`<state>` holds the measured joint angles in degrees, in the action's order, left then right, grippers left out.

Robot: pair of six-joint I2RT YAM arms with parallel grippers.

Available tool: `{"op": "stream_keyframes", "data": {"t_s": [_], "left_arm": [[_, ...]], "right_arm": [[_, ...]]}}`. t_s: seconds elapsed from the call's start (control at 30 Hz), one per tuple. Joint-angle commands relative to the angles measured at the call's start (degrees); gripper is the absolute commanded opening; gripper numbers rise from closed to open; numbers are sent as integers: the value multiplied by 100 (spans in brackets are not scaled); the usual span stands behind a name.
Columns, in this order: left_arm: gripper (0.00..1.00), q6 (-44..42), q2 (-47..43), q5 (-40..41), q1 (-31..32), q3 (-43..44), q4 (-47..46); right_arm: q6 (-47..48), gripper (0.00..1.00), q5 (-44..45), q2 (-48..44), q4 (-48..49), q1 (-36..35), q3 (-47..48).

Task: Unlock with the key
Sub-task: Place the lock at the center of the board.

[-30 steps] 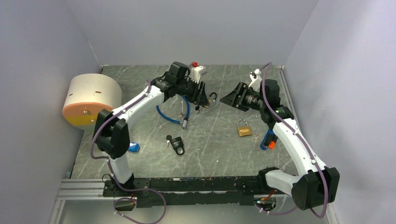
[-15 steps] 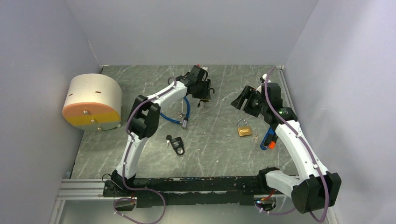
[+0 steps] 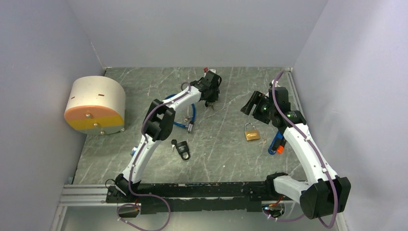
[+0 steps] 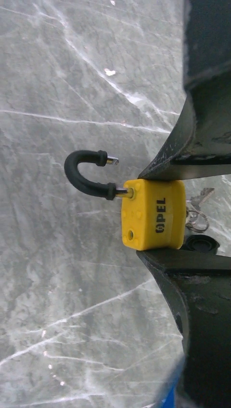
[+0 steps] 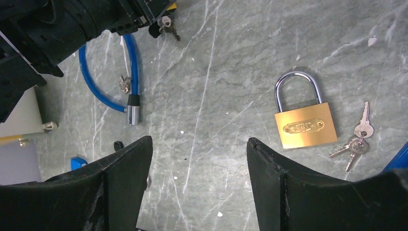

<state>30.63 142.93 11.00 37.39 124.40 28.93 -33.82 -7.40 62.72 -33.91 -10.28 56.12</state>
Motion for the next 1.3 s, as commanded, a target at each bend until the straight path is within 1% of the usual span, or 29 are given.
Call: {"op": "stream_keyframes", "data": {"t_s": [0.0,0.13,0.3,0.4,0.5,0.57,0.67,0.77,0.83,0.93,1.0,1.1,1.27], "left_arm": [[57,-197,72,5,31,154,-594],[70,-323,-140,-69,30,-224,-1049],[78,-562,-349,-202,21,-277,-1142],[82,-648,-762,-393,10,-518,-1327],[87,-631,-1376,-548,-47,-983,-1521],[89,-611,-1788,-510,-104,-1370,-1505],[90,-389,-2447,-320,-225,-2174,-1368],[94,101,-3161,-292,-462,-2962,-1060],[94,354,-3624,-256,-607,-3601,-881],[94,587,-4365,-147,-719,-4489,-606],[94,646,-4821,-61,-732,-5025,-487],[94,676,-5394,-47,-752,-5655,-422],[94,674,-5938,-430,-832,-6213,-441]], "right_arm": [[68,75,151,-31,3,35,26],[67,75,219,-16,-49,31,72],[65,75,287,-31,-92,36,107],[111,75,317,-38,-115,37,159],[180,75,363,-48,-128,37,179],[272,75,412,-45,-129,43,180],[393,76,366,0,-89,36,180],[461,77,-58,224,-78,35,286],[462,77,-555,536,-17,35,365],[229,75,-913,948,207,-20,419],[128,75,-865,1217,287,-156,489],[10,75,-549,1579,269,-486,620],[-322,74,-63,2123,293,-1065,755]]}}
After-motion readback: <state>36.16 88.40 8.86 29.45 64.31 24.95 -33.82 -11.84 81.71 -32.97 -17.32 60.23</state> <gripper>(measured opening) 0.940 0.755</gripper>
